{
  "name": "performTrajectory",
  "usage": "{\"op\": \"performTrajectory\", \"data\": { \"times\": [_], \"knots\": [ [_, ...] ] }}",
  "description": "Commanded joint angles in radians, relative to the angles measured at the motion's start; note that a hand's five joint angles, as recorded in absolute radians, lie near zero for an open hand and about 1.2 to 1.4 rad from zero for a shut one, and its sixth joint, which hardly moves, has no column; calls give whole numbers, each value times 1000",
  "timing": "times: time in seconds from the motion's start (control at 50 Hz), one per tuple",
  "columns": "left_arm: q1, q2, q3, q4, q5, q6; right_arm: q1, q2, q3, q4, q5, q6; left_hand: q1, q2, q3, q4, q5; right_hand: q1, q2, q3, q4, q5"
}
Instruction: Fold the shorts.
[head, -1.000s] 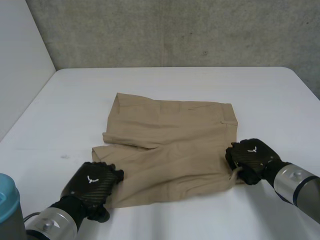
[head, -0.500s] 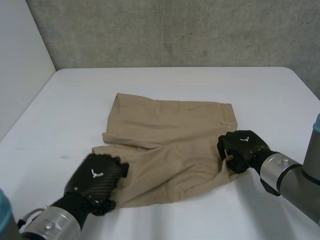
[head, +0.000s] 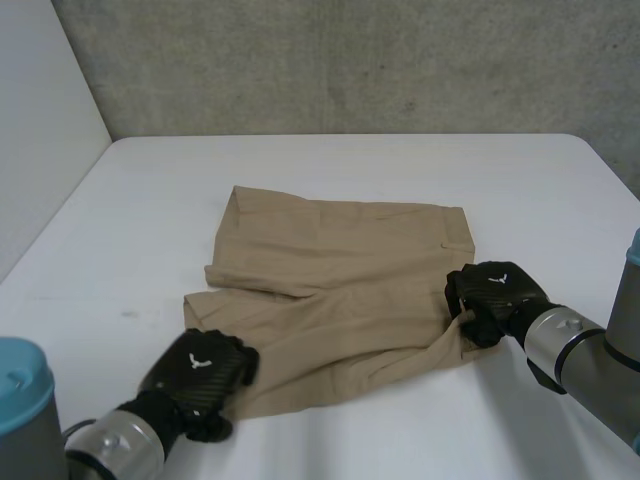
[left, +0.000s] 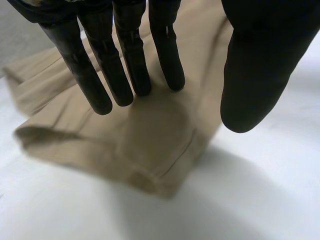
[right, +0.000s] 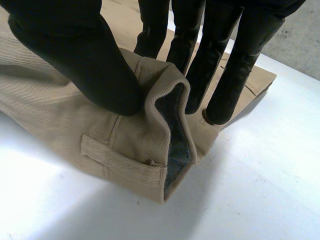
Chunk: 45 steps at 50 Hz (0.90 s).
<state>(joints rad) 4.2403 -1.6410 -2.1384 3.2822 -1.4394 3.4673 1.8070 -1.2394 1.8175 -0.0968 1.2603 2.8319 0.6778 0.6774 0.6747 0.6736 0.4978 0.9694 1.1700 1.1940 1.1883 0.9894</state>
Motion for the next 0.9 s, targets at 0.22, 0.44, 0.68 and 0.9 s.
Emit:
{"op": "performTrajectory", "data": {
  "times": [0.22,0.44,0.68,0.9],
  "knots": [
    [18,-105,49,13,-101,3,2,-2,13,-6,-9,-2,79,79,82,83,84,427,226,202,208,232],
    [10,-128,51,16,-99,1,2,-2,16,-11,-9,-5,82,82,85,86,87,427,226,202,208,232],
    [16,-148,52,161,-139,9,5,-3,19,-8,-4,-8,718,719,722,723,724,427,226,202,208,232],
    [18,-68,25,174,-168,1,6,-38,25,31,-6,-22,718,719,722,723,724,427,226,202,208,232]
  ]
}}
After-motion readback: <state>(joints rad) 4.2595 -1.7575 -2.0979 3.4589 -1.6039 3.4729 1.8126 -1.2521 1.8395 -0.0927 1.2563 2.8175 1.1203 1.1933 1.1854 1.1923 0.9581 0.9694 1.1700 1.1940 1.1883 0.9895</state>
